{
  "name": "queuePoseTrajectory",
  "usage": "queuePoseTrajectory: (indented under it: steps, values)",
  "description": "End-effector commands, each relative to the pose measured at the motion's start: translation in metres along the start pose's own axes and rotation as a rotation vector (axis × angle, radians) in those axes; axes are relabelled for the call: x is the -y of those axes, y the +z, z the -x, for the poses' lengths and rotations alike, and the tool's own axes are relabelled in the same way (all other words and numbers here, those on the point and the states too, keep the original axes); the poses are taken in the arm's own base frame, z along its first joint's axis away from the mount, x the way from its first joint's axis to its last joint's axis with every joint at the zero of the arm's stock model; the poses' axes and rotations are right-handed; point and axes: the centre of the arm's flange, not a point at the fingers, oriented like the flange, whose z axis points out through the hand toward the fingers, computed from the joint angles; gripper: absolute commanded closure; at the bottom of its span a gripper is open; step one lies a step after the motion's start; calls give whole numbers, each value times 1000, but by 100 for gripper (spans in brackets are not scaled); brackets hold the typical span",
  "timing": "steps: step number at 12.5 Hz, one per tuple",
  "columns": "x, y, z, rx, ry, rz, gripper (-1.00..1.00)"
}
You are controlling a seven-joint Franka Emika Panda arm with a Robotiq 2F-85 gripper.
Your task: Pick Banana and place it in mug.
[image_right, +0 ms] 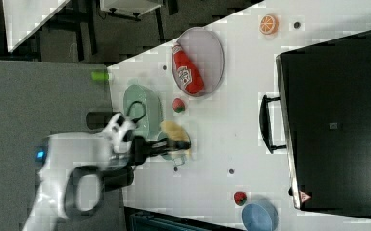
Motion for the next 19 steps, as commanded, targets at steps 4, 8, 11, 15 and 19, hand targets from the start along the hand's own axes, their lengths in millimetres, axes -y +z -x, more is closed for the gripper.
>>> queuePoseTrajectory:
  steps: [4,8,11,15,19]
  values:
    - [97,-68,-14,-62,58,40,37]
    - [167,-47,-17,-26,177,28,37]
    - [212,-16,-23,5,233,43,37]
    - [245,32,-39,-16,209,20,37]
    - [253,96,-45,-69,214,-30,37]
